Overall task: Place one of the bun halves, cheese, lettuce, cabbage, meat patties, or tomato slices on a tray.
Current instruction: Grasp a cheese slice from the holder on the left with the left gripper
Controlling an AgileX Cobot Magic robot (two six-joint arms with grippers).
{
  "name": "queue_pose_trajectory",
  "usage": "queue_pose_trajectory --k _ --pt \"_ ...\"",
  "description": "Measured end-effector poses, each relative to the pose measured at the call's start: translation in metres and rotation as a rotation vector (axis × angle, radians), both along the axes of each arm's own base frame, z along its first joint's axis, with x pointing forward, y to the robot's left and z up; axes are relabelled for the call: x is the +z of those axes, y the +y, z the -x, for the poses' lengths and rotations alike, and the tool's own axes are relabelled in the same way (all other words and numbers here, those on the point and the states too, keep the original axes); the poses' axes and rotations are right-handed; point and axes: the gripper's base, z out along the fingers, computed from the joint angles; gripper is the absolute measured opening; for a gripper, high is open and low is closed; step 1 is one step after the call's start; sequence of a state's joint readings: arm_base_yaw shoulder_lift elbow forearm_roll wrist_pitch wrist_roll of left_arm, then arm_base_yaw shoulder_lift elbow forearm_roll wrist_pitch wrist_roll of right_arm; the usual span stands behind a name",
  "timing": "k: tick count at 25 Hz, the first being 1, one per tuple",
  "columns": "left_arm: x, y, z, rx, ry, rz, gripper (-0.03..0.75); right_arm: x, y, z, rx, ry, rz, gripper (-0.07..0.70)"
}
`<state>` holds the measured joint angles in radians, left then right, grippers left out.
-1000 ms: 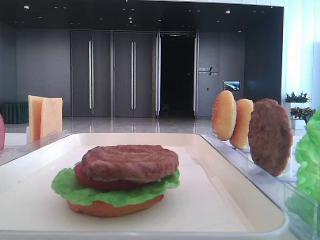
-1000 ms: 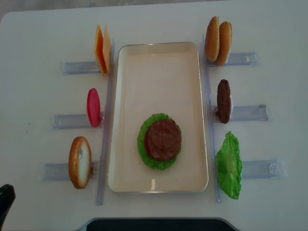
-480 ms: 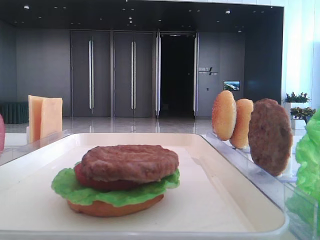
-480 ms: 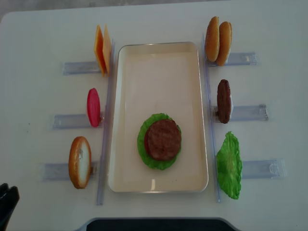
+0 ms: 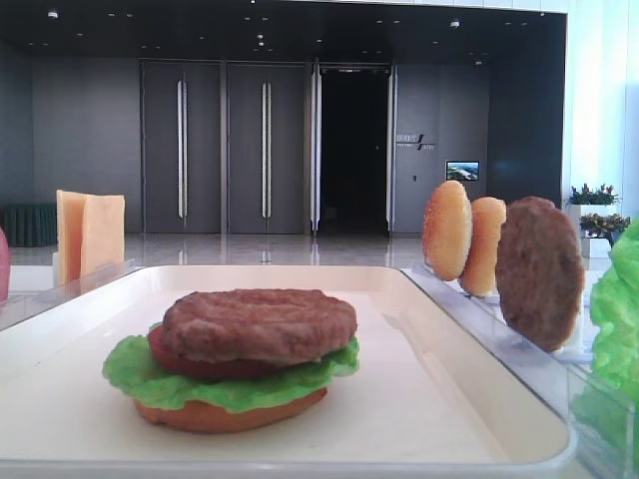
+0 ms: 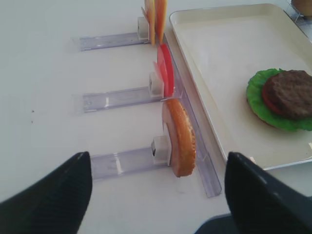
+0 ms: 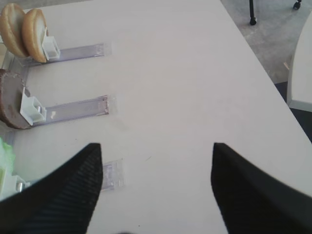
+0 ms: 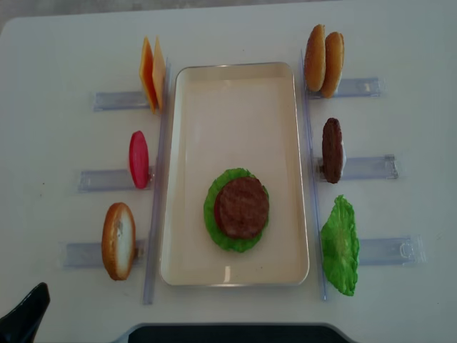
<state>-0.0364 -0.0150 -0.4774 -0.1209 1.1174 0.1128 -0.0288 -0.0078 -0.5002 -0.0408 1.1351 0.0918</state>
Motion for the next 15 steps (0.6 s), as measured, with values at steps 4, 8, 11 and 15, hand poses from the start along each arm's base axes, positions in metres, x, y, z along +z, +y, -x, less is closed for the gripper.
queue_pose_trajectory --k 4,8,11,15 --pt "0.008 0.0 0.002 0.012 0.039 0.018 0.661 0.0 0.0 0.0 0.0 0.0 0.0 0.482" --pt "0.032 0.0 -0.005 0.031 0.086 0.035 0.661 0.0 0.0 0.0 0.0 0.0 0.0 0.482" --pt "0.051 0.001 -0.019 0.043 0.141 0.024 0.662 0.0 0.0 0.0 0.0 0.0 0.0 0.482" --pt "0.072 0.005 -0.051 0.076 0.256 -0.033 0.662 0.0 0.0 0.0 0.0 0.0 0.0 0.482"
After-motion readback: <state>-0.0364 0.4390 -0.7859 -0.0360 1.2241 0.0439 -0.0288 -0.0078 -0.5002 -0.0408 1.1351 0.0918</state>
